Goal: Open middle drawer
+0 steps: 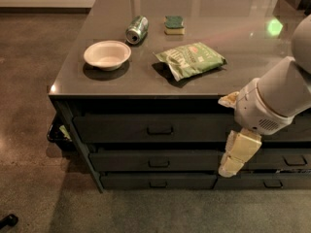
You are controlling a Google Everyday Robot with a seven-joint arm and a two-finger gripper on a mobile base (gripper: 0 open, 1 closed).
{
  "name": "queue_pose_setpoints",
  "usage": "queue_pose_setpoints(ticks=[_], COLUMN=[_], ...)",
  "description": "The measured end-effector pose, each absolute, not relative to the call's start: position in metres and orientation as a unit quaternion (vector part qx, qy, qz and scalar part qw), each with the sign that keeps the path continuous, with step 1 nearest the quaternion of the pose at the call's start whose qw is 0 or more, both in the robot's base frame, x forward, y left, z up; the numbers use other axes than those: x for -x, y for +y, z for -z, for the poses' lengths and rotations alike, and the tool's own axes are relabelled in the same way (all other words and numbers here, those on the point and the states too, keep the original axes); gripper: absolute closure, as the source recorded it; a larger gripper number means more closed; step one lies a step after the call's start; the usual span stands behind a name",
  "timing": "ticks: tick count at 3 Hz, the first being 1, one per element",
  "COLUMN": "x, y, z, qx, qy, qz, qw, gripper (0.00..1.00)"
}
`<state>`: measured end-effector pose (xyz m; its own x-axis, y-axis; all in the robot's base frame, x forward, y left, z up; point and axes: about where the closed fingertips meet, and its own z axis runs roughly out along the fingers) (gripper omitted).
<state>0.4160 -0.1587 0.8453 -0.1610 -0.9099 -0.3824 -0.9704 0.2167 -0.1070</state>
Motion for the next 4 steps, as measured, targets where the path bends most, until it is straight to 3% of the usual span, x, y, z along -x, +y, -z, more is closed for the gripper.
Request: queue_pose_setpoints(ticks=[1, 4], x=[-0.416, -0.420], y=[-0.159, -0.127], z=[-0.845, -0.717], qx=[0.620, 0.578], qy=[0.758, 0.769], qz=[-0.081, -0.127], qw=[0.186, 0.243], gripper=[0.00, 0.00])
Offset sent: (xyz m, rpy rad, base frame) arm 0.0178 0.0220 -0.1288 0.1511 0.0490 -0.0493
